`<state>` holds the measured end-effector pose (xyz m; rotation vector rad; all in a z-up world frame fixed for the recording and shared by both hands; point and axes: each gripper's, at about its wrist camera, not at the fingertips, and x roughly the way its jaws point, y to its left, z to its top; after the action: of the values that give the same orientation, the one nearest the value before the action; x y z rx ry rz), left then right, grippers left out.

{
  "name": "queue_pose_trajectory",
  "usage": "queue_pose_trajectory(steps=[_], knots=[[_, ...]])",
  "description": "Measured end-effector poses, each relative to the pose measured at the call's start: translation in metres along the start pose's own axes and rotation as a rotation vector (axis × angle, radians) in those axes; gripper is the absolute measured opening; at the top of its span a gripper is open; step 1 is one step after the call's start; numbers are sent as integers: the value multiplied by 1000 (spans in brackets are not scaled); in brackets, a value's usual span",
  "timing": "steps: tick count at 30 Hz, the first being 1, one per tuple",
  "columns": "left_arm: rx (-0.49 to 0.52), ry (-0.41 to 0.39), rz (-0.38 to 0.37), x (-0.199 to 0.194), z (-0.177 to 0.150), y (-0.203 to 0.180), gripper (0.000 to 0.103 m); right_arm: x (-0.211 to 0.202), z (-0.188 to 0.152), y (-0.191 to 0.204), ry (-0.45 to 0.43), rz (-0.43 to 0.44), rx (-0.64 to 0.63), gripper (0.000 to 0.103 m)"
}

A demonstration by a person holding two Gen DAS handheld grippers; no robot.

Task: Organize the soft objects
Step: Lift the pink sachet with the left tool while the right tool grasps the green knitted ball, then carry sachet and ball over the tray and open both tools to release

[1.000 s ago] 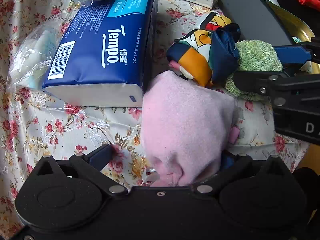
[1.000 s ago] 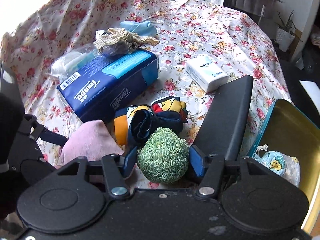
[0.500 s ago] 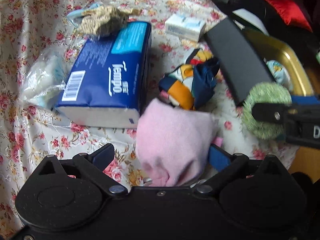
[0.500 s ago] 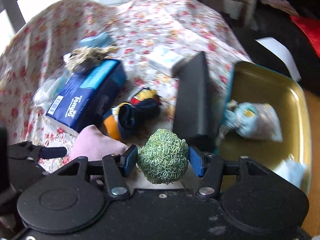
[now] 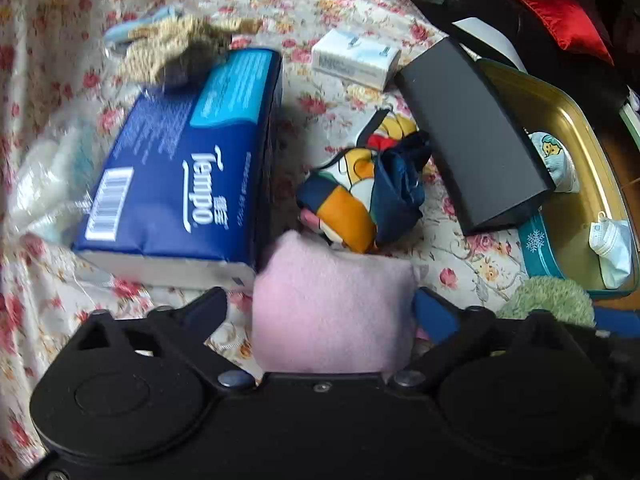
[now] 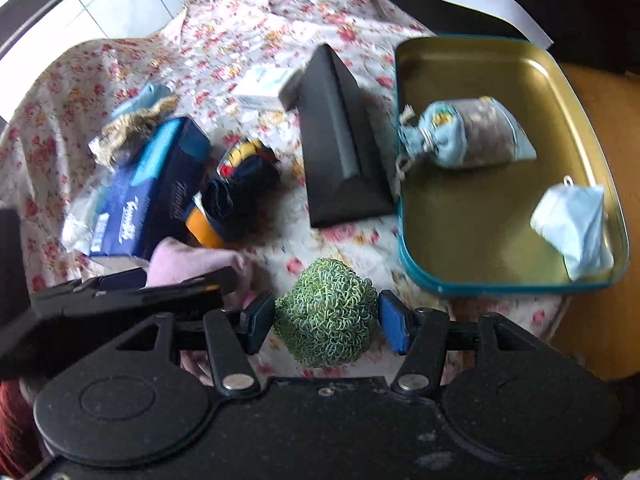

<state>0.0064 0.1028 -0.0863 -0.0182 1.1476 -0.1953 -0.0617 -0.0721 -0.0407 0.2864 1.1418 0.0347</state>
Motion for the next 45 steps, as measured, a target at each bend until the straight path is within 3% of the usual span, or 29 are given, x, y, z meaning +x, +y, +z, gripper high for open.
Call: queue_pose_trajectory(steps=[4,7,12,16,19,23,25,28,31,32,35,37,39,45], knots=[[-83,27,-58,-5,-5,8,62,3,-5,-1,22,-5,-18,57],[-128,45,-72,-15,-9,18,60,4,-5,3,25,5,-42,57],[-136,25,-12,-44,-22,33,59,3,-10,16,25,77,-92,58],[-131,34,73,-45,-30,44,64,18,-19,26,45,68,-150,63],[-169,57,85,-38,-35,53,77,26,-26,30,51,51,-181,75],[-166,51,98,-33,-36,53,81,28,-33,37,41,24,-228,78],[-147,50,100,-29,-35,51,90,29,-35,40,39,11,-247,78],[-134,61,106,-23,-35,48,91,29,-38,46,36,-6,-279,78],[-153,79,94,-19,-37,50,90,28,-39,51,42,-5,-312,65],[-163,87,90,-17,-38,51,89,27,-39,51,50,12,-318,59],[-174,82,90,-17,-39,53,83,22,-38,54,43,17,-331,58],[-165,73,100,-19,-38,52,69,17,-36,54,26,14,-335,58],[-165,68,87,-23,-38,53,63,10,-31,50,11,21,-319,58],[-174,49,29,-42,-30,46,60,-16,-11,23,-60,1,-229,58]])
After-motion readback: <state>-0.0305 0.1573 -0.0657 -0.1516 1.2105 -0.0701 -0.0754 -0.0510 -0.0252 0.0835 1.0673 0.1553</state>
